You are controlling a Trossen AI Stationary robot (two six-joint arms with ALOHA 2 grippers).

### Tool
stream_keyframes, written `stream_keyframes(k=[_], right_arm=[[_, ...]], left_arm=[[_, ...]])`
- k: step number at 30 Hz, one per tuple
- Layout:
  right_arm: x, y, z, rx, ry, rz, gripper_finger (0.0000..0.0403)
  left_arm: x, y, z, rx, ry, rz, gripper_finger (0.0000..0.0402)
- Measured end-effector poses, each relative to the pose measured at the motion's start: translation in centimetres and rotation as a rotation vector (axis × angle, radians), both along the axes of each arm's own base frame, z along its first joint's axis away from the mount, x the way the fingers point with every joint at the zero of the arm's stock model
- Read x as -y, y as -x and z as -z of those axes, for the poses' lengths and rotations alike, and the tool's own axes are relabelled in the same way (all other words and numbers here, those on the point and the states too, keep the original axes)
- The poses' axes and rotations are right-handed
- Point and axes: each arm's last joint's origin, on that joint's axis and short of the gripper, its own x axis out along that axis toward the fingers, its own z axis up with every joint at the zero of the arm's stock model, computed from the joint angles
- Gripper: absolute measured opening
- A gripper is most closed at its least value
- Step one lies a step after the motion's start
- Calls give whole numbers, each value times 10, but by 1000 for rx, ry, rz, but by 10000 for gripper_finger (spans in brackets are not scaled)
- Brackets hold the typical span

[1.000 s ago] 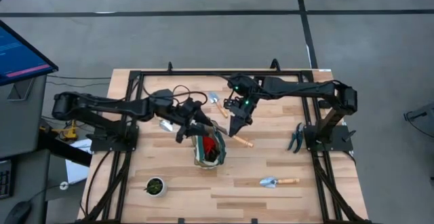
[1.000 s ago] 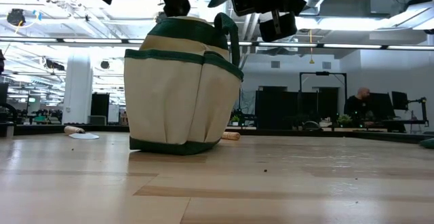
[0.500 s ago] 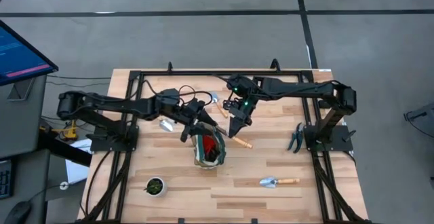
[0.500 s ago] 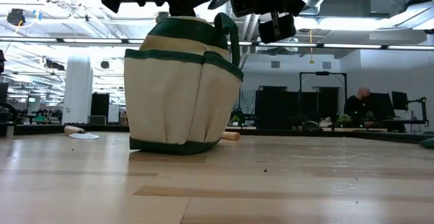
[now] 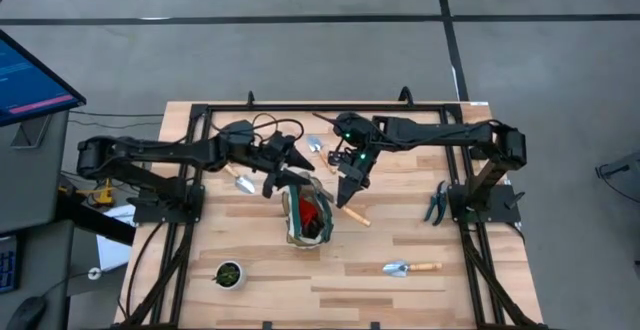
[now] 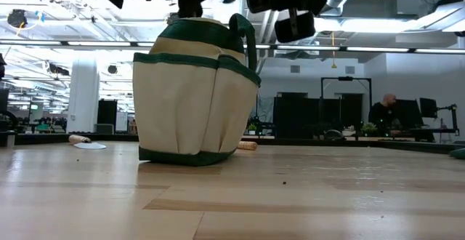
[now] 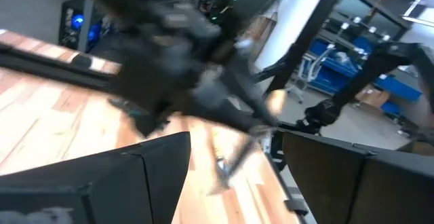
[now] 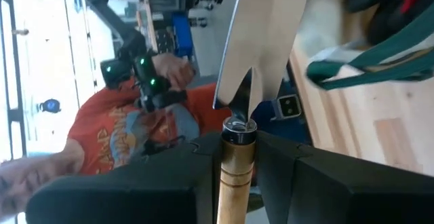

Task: Pick & Place Garden tools in Gardening bag
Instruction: Put the brown trowel into the green gardening bag

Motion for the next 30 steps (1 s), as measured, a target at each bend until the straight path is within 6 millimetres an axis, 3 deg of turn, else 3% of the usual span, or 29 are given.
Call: stream_keyframes(k=[4, 13, 22, 30], right_arm=[[0, 0, 0, -1, 3, 2, 52], [-3, -2, -2, 22, -4, -15, 52], [-2, -1, -2, 33, 1, -16, 52], [-1, -3, -3, 63, 8, -16, 52]], left_arm=[[0, -2, 2, -11, 2, 5, 227], [0, -20, 33, -141, 74, 42, 227], [9, -19, 19, -34, 75, 81, 227], [13, -21, 22, -50, 84, 96, 227]])
